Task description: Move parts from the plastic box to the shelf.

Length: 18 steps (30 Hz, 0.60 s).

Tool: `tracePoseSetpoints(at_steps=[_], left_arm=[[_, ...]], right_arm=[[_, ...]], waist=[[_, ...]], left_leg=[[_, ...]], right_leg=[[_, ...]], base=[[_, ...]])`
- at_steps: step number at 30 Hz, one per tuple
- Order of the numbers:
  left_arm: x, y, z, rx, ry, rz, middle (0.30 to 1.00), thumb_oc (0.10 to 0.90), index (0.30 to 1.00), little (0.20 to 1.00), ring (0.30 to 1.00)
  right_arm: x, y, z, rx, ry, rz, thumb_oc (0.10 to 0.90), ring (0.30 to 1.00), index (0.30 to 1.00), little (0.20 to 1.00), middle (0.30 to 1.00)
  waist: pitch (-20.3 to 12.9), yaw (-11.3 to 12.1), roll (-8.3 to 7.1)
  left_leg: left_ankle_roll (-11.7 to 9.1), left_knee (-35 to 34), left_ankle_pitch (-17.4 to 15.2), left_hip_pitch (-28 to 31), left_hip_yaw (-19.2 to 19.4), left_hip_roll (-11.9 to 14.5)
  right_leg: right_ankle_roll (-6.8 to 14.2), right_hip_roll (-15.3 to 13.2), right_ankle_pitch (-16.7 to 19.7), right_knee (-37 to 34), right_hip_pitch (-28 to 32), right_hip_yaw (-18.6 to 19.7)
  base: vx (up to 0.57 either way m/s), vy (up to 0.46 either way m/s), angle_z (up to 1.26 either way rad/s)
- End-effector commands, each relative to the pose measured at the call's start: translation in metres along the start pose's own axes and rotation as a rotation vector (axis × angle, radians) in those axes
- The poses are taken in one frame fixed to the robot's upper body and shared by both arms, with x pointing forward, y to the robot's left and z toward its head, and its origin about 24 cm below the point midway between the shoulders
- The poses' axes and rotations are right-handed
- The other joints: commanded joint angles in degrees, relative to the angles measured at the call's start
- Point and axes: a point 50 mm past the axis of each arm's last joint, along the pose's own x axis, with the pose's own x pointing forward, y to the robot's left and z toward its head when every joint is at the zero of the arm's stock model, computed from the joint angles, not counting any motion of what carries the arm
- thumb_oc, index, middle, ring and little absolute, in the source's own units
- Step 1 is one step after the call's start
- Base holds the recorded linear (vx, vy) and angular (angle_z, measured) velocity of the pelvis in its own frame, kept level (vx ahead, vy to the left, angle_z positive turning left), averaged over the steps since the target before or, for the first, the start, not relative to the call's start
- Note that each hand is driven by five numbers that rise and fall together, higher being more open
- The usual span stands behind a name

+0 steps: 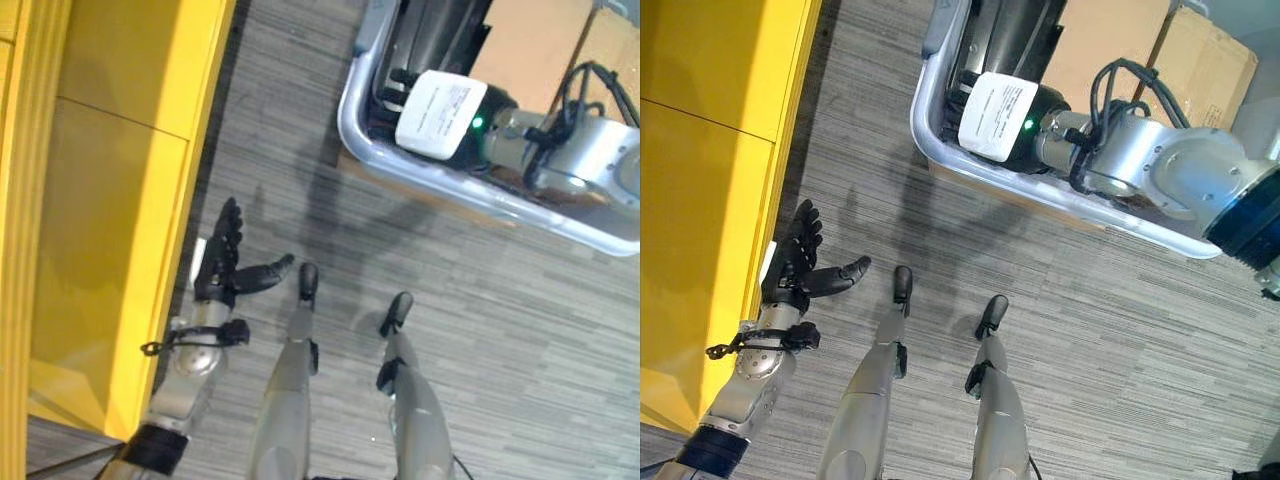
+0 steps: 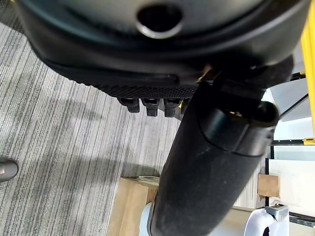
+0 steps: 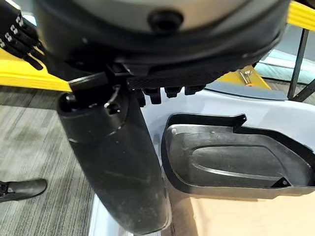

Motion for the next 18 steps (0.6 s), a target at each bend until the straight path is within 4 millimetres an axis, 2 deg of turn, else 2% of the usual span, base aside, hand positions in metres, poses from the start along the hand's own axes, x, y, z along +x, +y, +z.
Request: tracePoseSetpoints(at_steps=[1,8,14,18], left_arm=[[-0.003,0.003,0.022,-0.001,-0.121,-0.047,1.000,0.900,1.000,1.000,1.000],[-0.003,0.002,0.021,-0.003,-0.115,-0.056,1.000,0.900,1.000,1.000,1.000],[-0.005,0.003,0.019,-0.013,-0.105,-0.041,1.000,0.900,1.000,1.000,1.000],[-0.006,0.004,0.018,-0.011,-0.098,-0.036,1.000,0.900,1.000,1.000,1.000]], right_arm=[[-0.014,-0.019,-0.017,0.041,0.040,-0.077,0.900,1.000,1.000,1.000,1.000],[-0.019,-0.028,-0.012,0.064,0.009,-0.111,0.900,1.000,1.000,1.000,1.000],[-0.032,-0.038,-0.019,0.058,0.040,-0.169,0.900,1.000,1.000,1.000,1.000],[-0.041,-0.036,-0.026,0.049,0.079,-0.181,0.900,1.000,1.000,1.000,1.000]], waist=[[-1.8,1.6,-3.77],[-2.5,1.1,-3.72],[-2.9,0.0,-3.06],[-3.3,-0.7,-2.76]], left_leg=[[-2.4,-1.2,-4.8,5.9,-6.3,-1.1],[-2.4,-1.0,-4.6,6.7,-6.3,-1.1],[-2.3,-0.9,-4.7,7.4,-6.3,-1.0],[-2.4,-0.9,-4.6,7.6,-6.2,-0.9]], right_leg=[[3.8,-2.1,-5.0,3.0,9.9,0.2],[3.6,-2.0,-5.0,3.1,10.8,0.2],[3.6,-1.9,-4.9,3.5,11.1,0.4],[3.5,-1.8,-4.9,3.4,11.2,0.2]], base=[[0.00,0.000,0.00],[0.00,0.000,0.00],[0.00,0.000,0.00],[0.00,0.000,0.00]])
